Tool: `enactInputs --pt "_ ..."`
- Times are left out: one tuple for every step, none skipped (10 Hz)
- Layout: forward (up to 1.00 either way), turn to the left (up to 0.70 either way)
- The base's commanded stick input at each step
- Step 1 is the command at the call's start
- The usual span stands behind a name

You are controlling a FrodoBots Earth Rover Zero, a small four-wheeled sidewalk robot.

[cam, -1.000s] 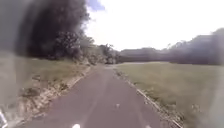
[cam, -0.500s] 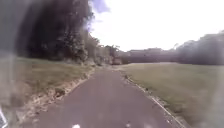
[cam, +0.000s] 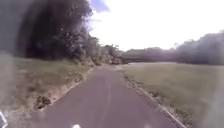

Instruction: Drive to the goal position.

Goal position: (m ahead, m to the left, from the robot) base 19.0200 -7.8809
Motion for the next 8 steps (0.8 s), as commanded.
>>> enactInputs --pt "1.0 0.0" --pt "1.0 0.0" --pt "1.0 0.0" --pt "1.0 0.0" --pt "1.0 0.0" --pt "1.0 0.0" --pt "1.0 0.0" --pt "1.0 0.0"
